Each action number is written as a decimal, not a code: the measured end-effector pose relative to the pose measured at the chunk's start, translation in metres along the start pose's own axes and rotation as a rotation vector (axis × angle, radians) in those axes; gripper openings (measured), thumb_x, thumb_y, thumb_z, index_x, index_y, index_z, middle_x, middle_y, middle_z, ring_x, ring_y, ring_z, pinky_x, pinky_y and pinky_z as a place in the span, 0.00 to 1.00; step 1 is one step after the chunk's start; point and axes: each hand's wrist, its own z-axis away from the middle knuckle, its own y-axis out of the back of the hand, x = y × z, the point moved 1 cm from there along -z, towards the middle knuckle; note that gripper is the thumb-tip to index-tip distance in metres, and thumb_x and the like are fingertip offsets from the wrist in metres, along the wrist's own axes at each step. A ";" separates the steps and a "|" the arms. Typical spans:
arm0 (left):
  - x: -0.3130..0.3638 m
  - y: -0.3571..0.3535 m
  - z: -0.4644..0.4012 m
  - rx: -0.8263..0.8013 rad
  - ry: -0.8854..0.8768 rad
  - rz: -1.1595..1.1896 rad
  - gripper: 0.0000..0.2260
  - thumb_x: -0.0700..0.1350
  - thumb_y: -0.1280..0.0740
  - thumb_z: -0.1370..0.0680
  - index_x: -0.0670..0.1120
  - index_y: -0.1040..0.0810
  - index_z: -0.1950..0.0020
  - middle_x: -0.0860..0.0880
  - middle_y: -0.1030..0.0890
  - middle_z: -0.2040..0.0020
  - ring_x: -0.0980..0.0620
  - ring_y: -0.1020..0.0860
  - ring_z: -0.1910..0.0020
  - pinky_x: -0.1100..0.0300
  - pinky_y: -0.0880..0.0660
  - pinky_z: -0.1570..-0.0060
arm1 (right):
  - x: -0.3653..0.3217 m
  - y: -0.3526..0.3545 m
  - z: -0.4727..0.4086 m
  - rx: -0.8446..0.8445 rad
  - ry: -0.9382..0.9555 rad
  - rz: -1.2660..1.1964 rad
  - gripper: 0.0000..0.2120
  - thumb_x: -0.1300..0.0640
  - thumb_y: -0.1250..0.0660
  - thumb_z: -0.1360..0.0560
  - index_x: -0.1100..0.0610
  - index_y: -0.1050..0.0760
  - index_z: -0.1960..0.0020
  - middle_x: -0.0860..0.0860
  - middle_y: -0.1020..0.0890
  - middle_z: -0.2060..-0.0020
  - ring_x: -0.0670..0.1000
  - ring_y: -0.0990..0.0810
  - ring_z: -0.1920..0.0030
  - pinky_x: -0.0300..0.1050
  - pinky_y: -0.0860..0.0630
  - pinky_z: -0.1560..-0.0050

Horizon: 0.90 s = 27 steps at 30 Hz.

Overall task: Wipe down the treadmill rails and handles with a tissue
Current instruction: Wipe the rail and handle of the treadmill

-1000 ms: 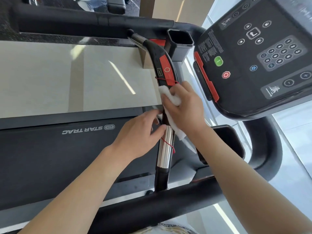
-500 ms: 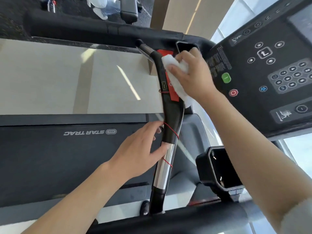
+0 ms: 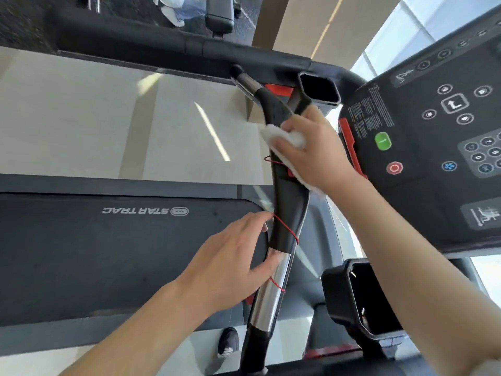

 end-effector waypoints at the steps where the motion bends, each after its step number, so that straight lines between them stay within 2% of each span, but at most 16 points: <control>1: 0.000 0.000 0.001 -0.008 0.002 -0.002 0.27 0.63 0.38 0.18 0.57 0.37 0.20 0.65 0.29 0.34 0.69 0.32 0.40 0.71 0.33 0.52 | 0.005 -0.002 -0.022 0.003 -0.011 0.019 0.18 0.40 0.31 0.20 0.55 0.20 0.47 0.52 0.28 0.50 0.51 0.28 0.53 0.44 0.33 0.54; 4: -0.001 -0.001 0.002 -0.019 0.005 -0.011 0.27 0.63 0.37 0.18 0.58 0.38 0.20 0.66 0.30 0.34 0.71 0.34 0.41 0.75 0.32 0.55 | 0.016 -0.012 -0.086 -0.046 -0.029 0.102 0.17 0.40 0.34 0.19 0.54 0.22 0.43 0.51 0.29 0.47 0.55 0.26 0.47 0.44 0.34 0.51; 8: -0.002 -0.001 0.001 -0.021 0.014 -0.030 0.28 0.63 0.37 0.18 0.57 0.39 0.19 0.64 0.28 0.34 0.67 0.32 0.40 0.75 0.32 0.54 | 0.016 -0.023 -0.118 -0.126 -0.042 0.150 0.17 0.39 0.37 0.20 0.52 0.23 0.44 0.51 0.28 0.47 0.56 0.24 0.46 0.46 0.33 0.50; 12: -0.003 -0.001 0.002 -0.030 0.017 -0.021 0.28 0.63 0.38 0.17 0.58 0.40 0.19 0.64 0.29 0.33 0.65 0.31 0.39 0.70 0.31 0.52 | 0.009 -0.015 -0.081 -0.081 -0.004 0.147 0.17 0.40 0.35 0.20 0.55 0.24 0.45 0.51 0.28 0.48 0.54 0.26 0.51 0.49 0.30 0.54; 16: -0.002 -0.002 0.000 -0.027 0.015 -0.016 0.28 0.63 0.38 0.17 0.57 0.39 0.19 0.63 0.28 0.32 0.64 0.31 0.36 0.66 0.33 0.50 | -0.002 -0.004 0.002 -0.008 -0.031 0.012 0.21 0.36 0.35 0.22 0.55 0.23 0.48 0.52 0.27 0.50 0.53 0.27 0.51 0.44 0.34 0.54; 19: -0.003 -0.003 0.000 -0.018 0.012 -0.018 0.28 0.63 0.38 0.17 0.56 0.38 0.20 0.63 0.28 0.33 0.63 0.31 0.36 0.66 0.33 0.50 | -0.013 -0.002 0.062 0.062 -0.041 -0.076 0.15 0.43 0.31 0.19 0.56 0.22 0.46 0.52 0.27 0.51 0.54 0.25 0.52 0.45 0.31 0.54; 21: -0.004 -0.003 0.000 -0.016 0.009 -0.004 0.27 0.63 0.38 0.18 0.57 0.37 0.21 0.63 0.28 0.35 0.63 0.30 0.37 0.66 0.31 0.51 | -0.017 -0.004 0.083 0.084 -0.047 -0.102 0.13 0.48 0.30 0.18 0.58 0.22 0.43 0.52 0.28 0.50 0.52 0.26 0.53 0.42 0.29 0.53; 24: -0.004 -0.002 0.001 -0.026 0.010 0.009 0.26 0.65 0.39 0.19 0.61 0.37 0.23 0.65 0.28 0.37 0.62 0.27 0.40 0.62 0.26 0.50 | -0.011 -0.003 0.061 0.090 -0.115 -0.165 0.11 0.49 0.30 0.18 0.58 0.22 0.44 0.53 0.28 0.50 0.44 0.29 0.56 0.29 0.32 0.53; 25: -0.005 -0.003 0.000 -0.035 0.016 0.010 0.25 0.66 0.39 0.19 0.62 0.37 0.23 0.65 0.28 0.38 0.61 0.27 0.41 0.61 0.25 0.49 | -0.006 -0.003 0.043 0.100 -0.165 -0.199 0.10 0.49 0.30 0.18 0.55 0.23 0.46 0.53 0.27 0.49 0.43 0.30 0.57 0.27 0.33 0.53; 27: -0.006 -0.003 0.000 -0.051 0.033 0.020 0.25 0.66 0.39 0.19 0.63 0.36 0.24 0.64 0.27 0.38 0.61 0.25 0.41 0.58 0.24 0.45 | 0.008 -0.004 0.003 0.092 -0.265 -0.251 0.10 0.45 0.32 0.18 0.51 0.25 0.47 0.53 0.24 0.47 0.42 0.27 0.55 0.32 0.28 0.49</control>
